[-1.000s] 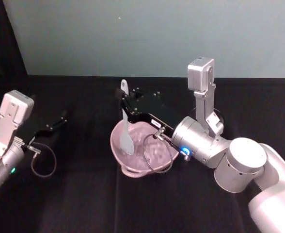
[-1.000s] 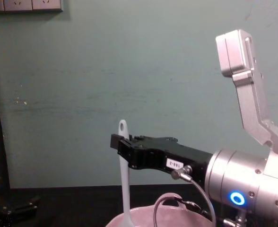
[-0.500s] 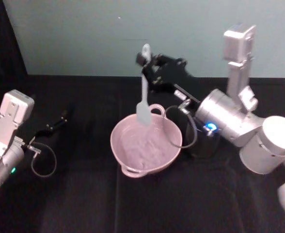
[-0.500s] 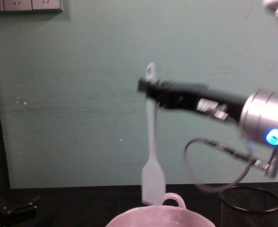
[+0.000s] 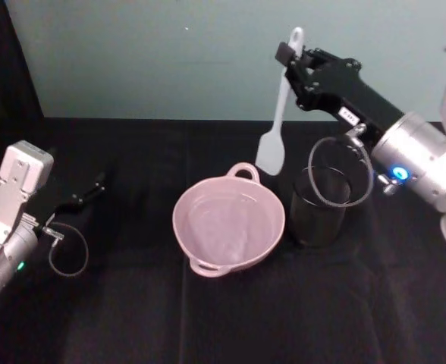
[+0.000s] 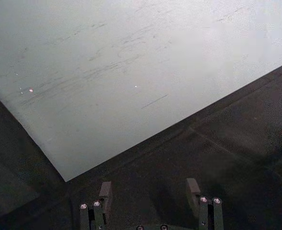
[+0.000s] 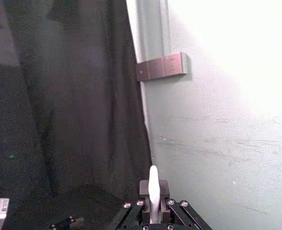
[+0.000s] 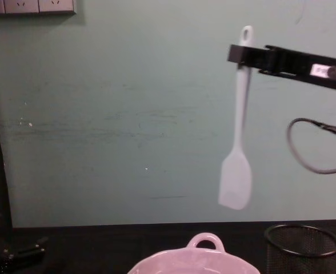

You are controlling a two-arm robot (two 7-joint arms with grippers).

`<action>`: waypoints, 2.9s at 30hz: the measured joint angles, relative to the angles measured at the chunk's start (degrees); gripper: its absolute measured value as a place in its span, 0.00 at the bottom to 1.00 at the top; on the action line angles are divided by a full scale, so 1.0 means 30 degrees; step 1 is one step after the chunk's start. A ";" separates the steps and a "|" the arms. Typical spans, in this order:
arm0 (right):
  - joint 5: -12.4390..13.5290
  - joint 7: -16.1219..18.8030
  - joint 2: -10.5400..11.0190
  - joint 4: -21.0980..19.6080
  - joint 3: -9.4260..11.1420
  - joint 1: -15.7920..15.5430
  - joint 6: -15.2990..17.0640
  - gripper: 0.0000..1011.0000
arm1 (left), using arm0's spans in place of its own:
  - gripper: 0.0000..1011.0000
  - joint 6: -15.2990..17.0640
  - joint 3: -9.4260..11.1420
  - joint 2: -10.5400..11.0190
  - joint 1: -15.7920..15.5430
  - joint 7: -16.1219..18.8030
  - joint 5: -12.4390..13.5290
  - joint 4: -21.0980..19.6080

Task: Use the one hand to pick up the spoon and stir the clear water in the bowl.

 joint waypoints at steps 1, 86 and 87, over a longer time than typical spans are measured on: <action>0.0064 -0.0068 0.0122 -0.0102 0.0067 -0.0045 0.0108 0.11 | 1.00 0.0000 -0.0001 0.0001 0.0000 0.0000 0.0000 0.0000; 0.6237 -0.4520 0.4483 -0.1032 0.3338 -0.6511 0.3478 0.99 | 1.00 -0.0001 0.0000 0.0000 -0.0001 0.0000 0.0000 0.0000; 0.6183 -0.4745 0.5153 -0.1476 0.3345 -0.6752 0.4191 0.99 | 1.00 -0.0001 -0.0001 0.0000 0.0000 -0.0001 0.0000 0.0000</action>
